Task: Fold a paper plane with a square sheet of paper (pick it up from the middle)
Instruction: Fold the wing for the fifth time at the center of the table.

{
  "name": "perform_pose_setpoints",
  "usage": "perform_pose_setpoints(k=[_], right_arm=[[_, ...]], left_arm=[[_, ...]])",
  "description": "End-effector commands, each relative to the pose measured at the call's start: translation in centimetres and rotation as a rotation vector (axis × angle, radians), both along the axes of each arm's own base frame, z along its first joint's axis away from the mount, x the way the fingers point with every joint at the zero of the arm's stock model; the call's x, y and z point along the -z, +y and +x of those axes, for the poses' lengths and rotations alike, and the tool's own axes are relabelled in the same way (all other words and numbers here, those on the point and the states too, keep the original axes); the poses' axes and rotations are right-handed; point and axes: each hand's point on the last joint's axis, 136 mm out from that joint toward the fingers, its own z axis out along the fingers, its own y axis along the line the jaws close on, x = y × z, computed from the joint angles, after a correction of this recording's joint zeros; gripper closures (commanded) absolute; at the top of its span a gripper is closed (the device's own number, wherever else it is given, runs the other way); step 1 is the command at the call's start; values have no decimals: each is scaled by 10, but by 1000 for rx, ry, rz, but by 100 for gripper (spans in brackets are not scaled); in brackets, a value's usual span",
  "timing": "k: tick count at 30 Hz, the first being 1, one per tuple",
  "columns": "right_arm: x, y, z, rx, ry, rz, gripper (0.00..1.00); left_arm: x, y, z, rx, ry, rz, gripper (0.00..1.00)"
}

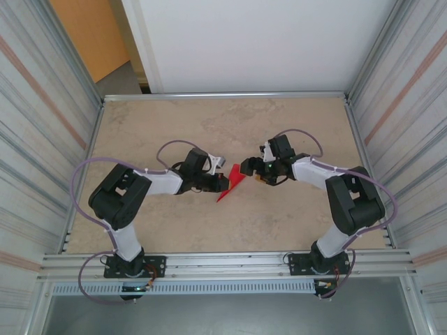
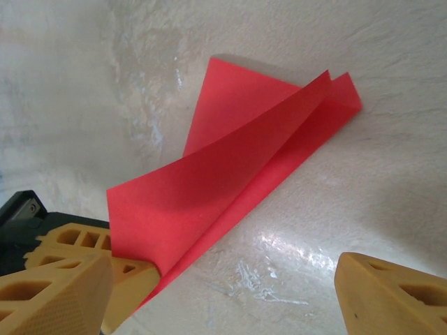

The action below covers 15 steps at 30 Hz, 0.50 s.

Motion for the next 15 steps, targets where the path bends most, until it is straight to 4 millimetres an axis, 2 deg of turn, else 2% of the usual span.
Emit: perform_pose_setpoints(k=[1,8,15], right_arm=[[0,7,5,-47,-15,-14,18],[9,18,3,-92,13,-41,20],[24,14,2,-86,45,-100,21]], left_arm=[[-8,-7,-2,20,64,-41,95],[-3,-9,0,22,95,-63,96],[2,-8,2,15,125,-66,96]])
